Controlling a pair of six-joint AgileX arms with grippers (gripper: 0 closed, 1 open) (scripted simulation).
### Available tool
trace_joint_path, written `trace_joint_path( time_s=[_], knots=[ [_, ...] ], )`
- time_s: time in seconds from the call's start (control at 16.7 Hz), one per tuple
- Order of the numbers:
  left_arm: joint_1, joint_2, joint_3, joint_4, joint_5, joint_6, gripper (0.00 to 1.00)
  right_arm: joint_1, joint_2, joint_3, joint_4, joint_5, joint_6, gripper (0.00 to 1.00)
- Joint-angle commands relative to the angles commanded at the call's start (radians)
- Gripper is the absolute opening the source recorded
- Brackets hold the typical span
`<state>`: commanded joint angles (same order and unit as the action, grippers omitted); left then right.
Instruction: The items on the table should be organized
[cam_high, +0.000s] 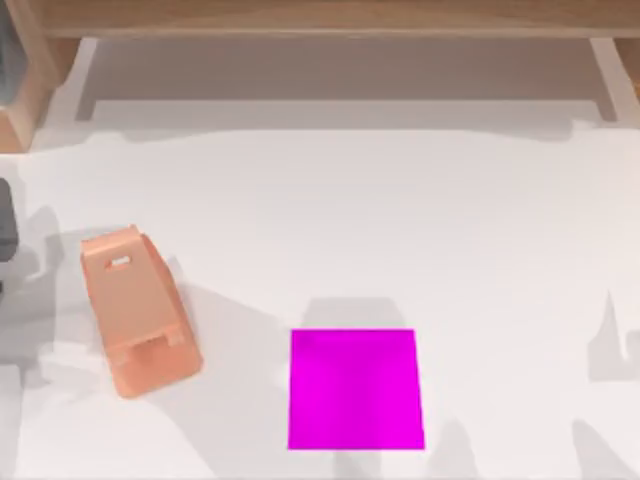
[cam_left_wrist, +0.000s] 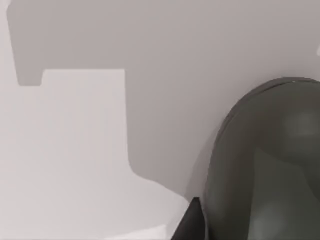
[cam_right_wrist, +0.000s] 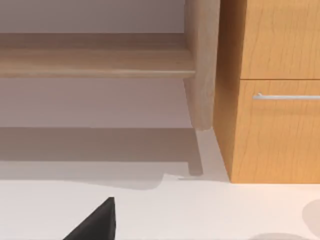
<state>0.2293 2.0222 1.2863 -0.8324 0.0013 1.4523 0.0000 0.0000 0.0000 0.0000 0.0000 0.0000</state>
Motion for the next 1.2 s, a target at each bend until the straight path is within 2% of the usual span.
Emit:
trace_joint_path(
  time_s=[0.54,0.9,1.2],
  knots=[
    [-0.004,-0.115,0.222,-0.344,-0.001,-0.004,0.00,0.000,0.000,0.000,0.000,0.000,0.000,1.00],
    [-0.009,-0.124,0.229,-0.348,0.000,0.007,0.00,0.000,0.000,0.000,0.000,0.000,0.000,1.00],
    [-0.154,-0.224,0.277,-0.330,0.021,0.193,0.00,0.000,0.000,0.000,0.000,0.000,0.000,1.00]
  ],
)
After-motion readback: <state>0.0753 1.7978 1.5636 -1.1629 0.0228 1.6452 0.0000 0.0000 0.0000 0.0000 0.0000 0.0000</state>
